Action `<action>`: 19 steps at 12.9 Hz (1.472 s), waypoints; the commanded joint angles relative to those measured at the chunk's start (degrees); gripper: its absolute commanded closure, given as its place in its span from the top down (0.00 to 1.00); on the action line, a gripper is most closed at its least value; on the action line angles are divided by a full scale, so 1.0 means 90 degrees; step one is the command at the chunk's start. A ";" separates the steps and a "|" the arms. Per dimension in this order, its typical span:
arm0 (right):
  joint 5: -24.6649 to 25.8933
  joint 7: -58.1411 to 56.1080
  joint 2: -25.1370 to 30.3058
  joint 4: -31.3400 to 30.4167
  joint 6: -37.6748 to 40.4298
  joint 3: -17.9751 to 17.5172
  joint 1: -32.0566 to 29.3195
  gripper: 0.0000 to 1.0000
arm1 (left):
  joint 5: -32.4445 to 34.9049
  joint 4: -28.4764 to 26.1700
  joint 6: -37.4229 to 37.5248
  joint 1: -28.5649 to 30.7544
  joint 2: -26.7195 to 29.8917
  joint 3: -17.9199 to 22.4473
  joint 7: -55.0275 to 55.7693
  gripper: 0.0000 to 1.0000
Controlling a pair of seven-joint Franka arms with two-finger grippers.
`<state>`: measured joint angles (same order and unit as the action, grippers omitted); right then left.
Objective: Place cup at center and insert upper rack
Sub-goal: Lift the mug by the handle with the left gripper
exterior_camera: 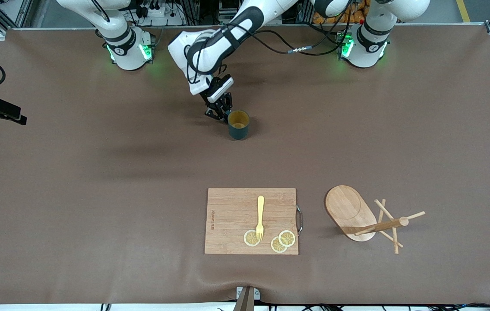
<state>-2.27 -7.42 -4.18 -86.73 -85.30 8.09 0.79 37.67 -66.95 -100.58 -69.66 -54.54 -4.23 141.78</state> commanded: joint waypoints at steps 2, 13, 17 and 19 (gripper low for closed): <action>0.0076 0.0102 0.0034 0.0017 0.0053 0.0029 0.0079 1.00 | -0.0133 -0.0139 0.0033 0.0131 0.0794 0.0001 -0.0089 0.00; 0.0008 0.0093 0.0220 0.0769 0.0493 0.0010 0.0137 1.00 | -0.1966 -0.0237 0.0033 0.1058 0.2894 0.0031 -0.0946 0.00; 0.0154 0.0344 0.0269 0.0760 0.1213 -0.0116 0.0264 1.00 | -0.2738 -0.0236 0.0033 0.1654 0.3402 0.0031 -0.1942 0.00; 0.0232 0.0629 0.0298 0.0760 0.1420 -0.0331 0.0264 1.00 | -0.3042 -0.0256 0.0062 0.2044 0.3724 0.0031 -0.2459 0.00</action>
<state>-1.84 -4.50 -2.51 -79.94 -74.07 6.72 2.62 12.90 -66.83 -100.08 -53.90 -25.17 -3.81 123.63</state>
